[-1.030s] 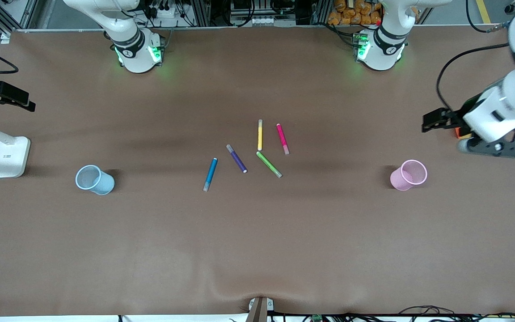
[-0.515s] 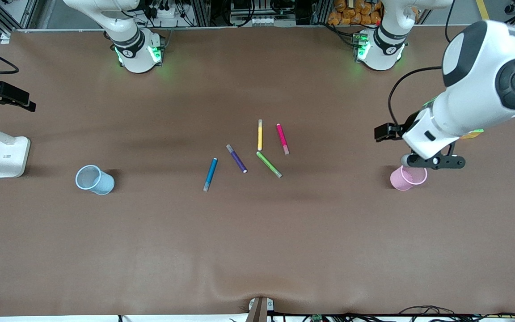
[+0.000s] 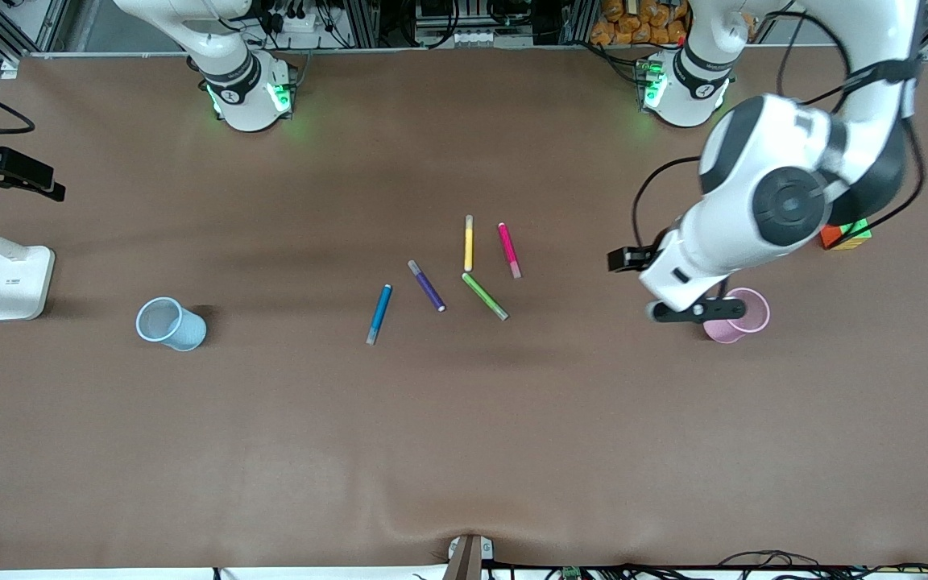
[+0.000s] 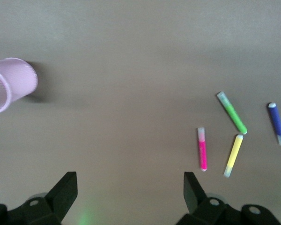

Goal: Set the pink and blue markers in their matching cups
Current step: 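Lower the left gripper onto the pink marker and close it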

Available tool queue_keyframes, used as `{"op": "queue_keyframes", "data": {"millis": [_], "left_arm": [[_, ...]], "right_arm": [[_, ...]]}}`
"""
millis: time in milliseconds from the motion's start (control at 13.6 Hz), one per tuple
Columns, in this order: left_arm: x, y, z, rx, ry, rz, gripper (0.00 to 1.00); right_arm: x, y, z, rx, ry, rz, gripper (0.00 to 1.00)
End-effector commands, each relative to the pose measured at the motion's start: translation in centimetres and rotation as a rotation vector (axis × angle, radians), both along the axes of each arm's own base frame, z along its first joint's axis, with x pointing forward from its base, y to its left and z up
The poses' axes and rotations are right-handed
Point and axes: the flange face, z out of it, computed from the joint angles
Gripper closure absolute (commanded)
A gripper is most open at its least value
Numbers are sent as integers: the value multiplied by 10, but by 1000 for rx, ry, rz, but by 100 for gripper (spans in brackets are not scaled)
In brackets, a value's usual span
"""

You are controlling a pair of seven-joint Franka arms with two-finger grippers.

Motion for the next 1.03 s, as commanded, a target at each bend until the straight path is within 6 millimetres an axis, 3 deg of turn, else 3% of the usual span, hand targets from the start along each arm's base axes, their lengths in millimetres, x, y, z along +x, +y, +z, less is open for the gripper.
{"op": "queue_keyframes", "data": {"millis": [0,294,589,736,957], "left_arm": [[-13,-33,-23,14,-3,47,0],[-32,-75,-59,54,29,84,0],[-49,-90,-101,50,5,85,0],[-67,-117,-124,45,-22,97,0],[-74,-133,-163,59,-22,136,0]], "right_arm": [[-1,0,1,4,4,0,0],[-1,-1,1,4,4,-2,0],[-1,0,1,4,4,0,0],[-1,0,1,4,4,0,0],[0,2,-1,7,9,4,0]]}}
